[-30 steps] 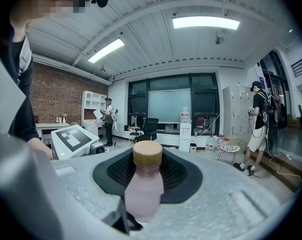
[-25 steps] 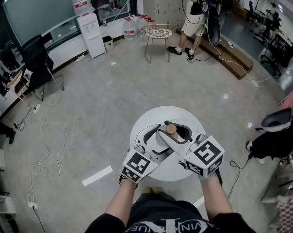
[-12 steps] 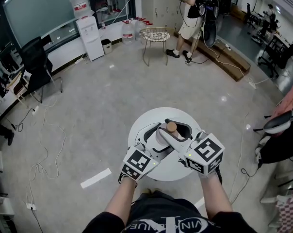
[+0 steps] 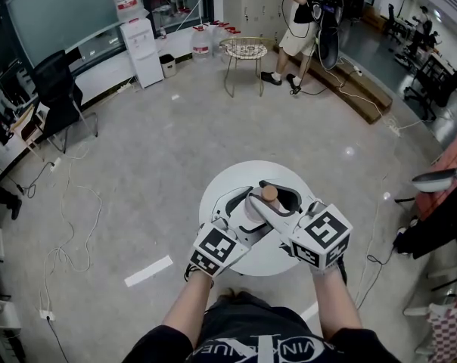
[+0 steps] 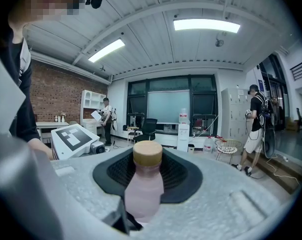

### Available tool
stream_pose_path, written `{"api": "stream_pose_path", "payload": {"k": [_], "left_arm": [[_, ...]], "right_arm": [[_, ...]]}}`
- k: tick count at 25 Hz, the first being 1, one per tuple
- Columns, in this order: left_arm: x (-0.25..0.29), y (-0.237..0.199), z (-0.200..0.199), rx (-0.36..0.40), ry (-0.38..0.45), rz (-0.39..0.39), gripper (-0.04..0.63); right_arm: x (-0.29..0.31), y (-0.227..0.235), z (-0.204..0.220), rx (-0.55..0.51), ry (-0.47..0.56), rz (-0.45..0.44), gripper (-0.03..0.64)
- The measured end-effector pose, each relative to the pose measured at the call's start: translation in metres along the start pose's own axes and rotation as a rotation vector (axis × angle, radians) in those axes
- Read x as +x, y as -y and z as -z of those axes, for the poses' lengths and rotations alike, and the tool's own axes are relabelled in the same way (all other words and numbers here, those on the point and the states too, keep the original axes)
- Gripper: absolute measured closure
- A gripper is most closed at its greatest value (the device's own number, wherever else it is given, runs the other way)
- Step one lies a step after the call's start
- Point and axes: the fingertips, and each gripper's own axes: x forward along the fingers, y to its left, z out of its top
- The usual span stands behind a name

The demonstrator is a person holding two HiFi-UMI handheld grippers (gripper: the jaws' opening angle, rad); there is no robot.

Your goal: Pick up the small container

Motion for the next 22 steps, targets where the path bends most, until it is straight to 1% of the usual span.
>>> {"api": "stream_pose_path", "payload": {"k": [9, 22], "left_arm": [[-0.004, 0.006, 0.003, -0.009, -0.007, 0.005, 0.239], [-0.003, 0.006, 0.01, -0.017, -0.015, 0.006, 0.239]], "right_arm": [[-0.002, -0.007, 0.001, -0.001, 0.001, -0.009, 0.488], [0.0, -0.005, 0.01, 0.011, -0.012, 0.003, 0.488]]}}
